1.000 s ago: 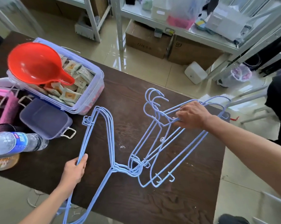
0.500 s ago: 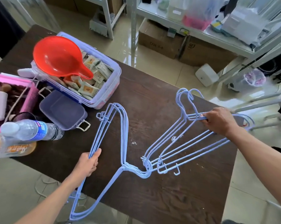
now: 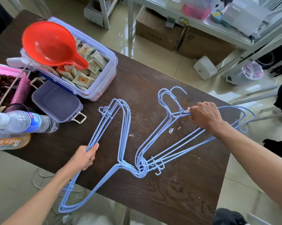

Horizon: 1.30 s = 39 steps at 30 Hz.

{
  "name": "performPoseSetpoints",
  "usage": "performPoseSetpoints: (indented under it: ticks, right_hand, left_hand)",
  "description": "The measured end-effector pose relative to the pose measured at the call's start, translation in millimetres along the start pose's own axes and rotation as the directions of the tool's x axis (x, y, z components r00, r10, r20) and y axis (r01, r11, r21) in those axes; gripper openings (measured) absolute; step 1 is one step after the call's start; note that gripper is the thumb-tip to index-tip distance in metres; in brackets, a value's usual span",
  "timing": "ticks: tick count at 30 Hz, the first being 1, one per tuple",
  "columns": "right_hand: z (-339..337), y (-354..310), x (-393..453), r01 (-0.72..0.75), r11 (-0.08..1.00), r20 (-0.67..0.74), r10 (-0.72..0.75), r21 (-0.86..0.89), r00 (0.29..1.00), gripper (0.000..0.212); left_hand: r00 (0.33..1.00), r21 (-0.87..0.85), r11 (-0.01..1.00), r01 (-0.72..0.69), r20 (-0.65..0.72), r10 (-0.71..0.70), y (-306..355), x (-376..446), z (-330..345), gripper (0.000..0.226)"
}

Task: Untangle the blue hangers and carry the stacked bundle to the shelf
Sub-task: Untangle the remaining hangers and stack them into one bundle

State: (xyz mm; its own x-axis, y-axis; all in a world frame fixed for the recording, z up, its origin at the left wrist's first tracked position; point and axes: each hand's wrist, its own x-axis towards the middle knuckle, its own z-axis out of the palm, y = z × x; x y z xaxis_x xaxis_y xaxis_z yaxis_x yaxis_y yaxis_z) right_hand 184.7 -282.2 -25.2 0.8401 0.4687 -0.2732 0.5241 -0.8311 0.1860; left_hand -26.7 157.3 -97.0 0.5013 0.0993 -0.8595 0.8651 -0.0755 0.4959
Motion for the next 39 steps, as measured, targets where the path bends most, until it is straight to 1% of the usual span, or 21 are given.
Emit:
performPoseSetpoints:
  ticks: [2,4,6,8,11,13,16,18,21,23,24,26,27,29,31,33,35,36,37,39]
  right_hand:
    - [-0.9,0.6,-2.9,0.010,1.000,-0.013,-0.010,0.000,1.000,0.030]
    - [3.0,5.8,-5.2,0.011,1.000,-0.092,-0.009,0.018,0.996,0.040]
    - [7.7,8.9,-7.5,0.005,1.000,-0.180,0.000,0.031,0.984,0.050]
    - [10.2,8.1,-11.5,-0.006,0.999,-0.254,0.017,0.045,0.967,0.054]
    - [13.4,4.7,-13.9,-0.004,0.998,-0.341,0.025,0.061,0.940,0.052]
    - [16.4,-0.8,-10.2,0.007,0.998,-0.364,0.015,0.060,0.931,0.052]
    - [17.3,-9.8,1.5,0.005,0.999,-0.368,0.015,0.053,0.930,0.050]
    - [16.5,-10.1,8.3,0.004,0.999,-0.352,0.011,0.044,0.936,0.051]
    - [17.9,-5.1,5.7,0.003,0.998,-0.300,0.015,0.060,0.954,0.054]
    - [22.4,-0.6,2.4,-0.043,0.996,-0.250,0.061,0.077,0.966,0.056]
    - [23.4,1.6,0.3,-0.074,0.995,-0.177,0.086,0.073,0.980,0.054]
    - [26.5,6.3,-7.2,-0.150,0.988,0.038,0.149,0.045,0.988,0.038]
    - [28.1,9.3,-14.2,-0.177,0.984,0.107,0.172,0.037,0.979,0.030]
    - [30.4,11.0,-29.5,-0.223,0.974,0.176,0.213,0.037,0.961,0.024]
    - [36.2,7.9,-42.7,-0.254,0.964,0.195,0.236,0.077,0.952,0.021]
    - [45.8,0.2,-57.1,-0.246,0.963,0.190,0.223,0.106,0.956,0.022]
    - [56.5,-7.6,-73.0,-0.202,0.974,0.118,0.189,0.106,0.975,0.019]
    - [61.8,-12.3,-80.7,-0.203,0.974,0.066,0.197,0.098,0.978,0.017]
    - [65.6,-18.1,-87.6,-0.236,0.966,0.018,0.236,0.110,0.972,0.016]
    - [70.3,-32.5,-96.3,-0.330,0.927,-0.033,0.341,0.180,0.939,0.016]
  left_hand:
    - [0.994,-0.025,1.000,0.011,0.112,-0.009,0.9,-2.9,-6.9,0.055]
    - [0.972,-0.027,0.999,0.036,0.232,-0.029,6.4,-8.7,-12.0,0.056]
    - [0.951,0.055,0.998,0.043,0.305,-0.057,15.6,-13.1,-15.1,0.058]
    - [0.943,0.170,0.985,0.022,0.324,-0.077,26.0,-12.6,-17.1,0.058]
    - [0.947,0.258,0.966,-0.001,0.310,-0.082,44.1,-7.3,-13.1,0.057]
    - [0.946,0.315,0.949,-0.030,0.315,-0.074,54.9,-4.8,-4.8,0.057]
    - [0.917,0.407,0.906,-0.117,0.394,-0.059,64.9,-5.1,11.0,0.058]
    - [0.907,0.428,0.891,-0.152,0.418,-0.047,65.1,-5.1,14.9,0.058]
    - [0.935,0.427,0.893,-0.141,0.355,-0.022,62.9,-3.4,9.3,0.057]
    - [0.950,0.420,0.898,-0.128,0.313,-0.011,56.8,-0.9,2.9,0.058]
    - [0.956,0.413,0.902,-0.126,0.294,-0.001,51.6,-0.5,-0.5,0.058]
    - [0.968,0.390,0.913,-0.125,0.251,0.025,38.7,2.0,-10.3,0.058]
    - [0.975,0.374,0.921,-0.111,0.220,0.028,32.2,3.2,-15.1,0.057]
    - [0.987,0.338,0.937,-0.090,0.153,0.039,20.9,4.2,-25.4,0.056]
    - [0.995,0.286,0.954,-0.085,0.082,0.064,8.1,4.9,-32.9,0.056]
    - [0.996,0.224,0.971,-0.083,0.003,0.084,-7.0,5.9,-37.0,0.056]
    - [0.994,0.139,0.987,-0.078,-0.063,0.087,-21.5,8.8,-37.6,0.057]
    - [0.993,0.082,0.994,-0.072,-0.085,0.079,-27.3,10.0,-37.2,0.058]
    - [0.993,0.028,0.997,-0.071,-0.097,0.073,-31.8,11.5,-36.7,0.058]
    - [0.992,-0.055,0.995,-0.081,-0.102,0.075,-35.3,12.7,-36.0,0.058]
